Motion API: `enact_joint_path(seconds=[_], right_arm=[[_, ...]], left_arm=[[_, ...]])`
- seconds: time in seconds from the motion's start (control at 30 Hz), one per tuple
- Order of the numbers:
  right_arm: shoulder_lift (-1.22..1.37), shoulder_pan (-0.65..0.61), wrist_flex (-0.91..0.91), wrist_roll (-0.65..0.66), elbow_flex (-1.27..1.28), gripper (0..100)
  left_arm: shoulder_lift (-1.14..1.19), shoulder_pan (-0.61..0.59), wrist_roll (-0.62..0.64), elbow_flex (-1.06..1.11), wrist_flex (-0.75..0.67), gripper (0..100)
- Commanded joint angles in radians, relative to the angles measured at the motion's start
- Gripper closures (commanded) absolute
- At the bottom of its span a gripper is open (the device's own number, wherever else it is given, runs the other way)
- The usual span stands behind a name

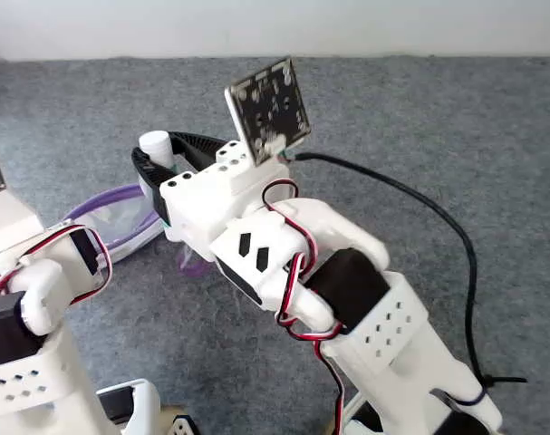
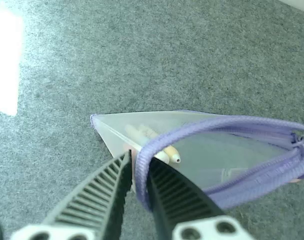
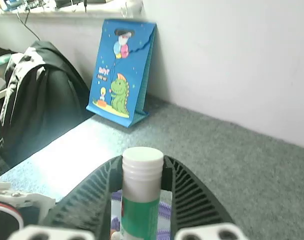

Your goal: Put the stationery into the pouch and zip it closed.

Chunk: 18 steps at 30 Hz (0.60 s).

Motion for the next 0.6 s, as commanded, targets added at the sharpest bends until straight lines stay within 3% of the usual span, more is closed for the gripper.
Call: enact_joint_path(seconds=[0.0, 0.2, 0.57], right_arm=[[-0.079, -0.001, -0.156, 0.029, 0.098, 99.1], [-0.107, -0.005, -0.265, 0.029, 0.181, 99.1], [0.085, -0.016, -0.562, 0.048, 0.186, 99.1]], left_arm=[[0.025, 0.006, 0.044, -0.028, 0.017, 99], [0.025, 0.006, 0.086, -0.028, 0.017, 99], [0.017, 0.002, 0.117, -0.028, 0.018, 99]])
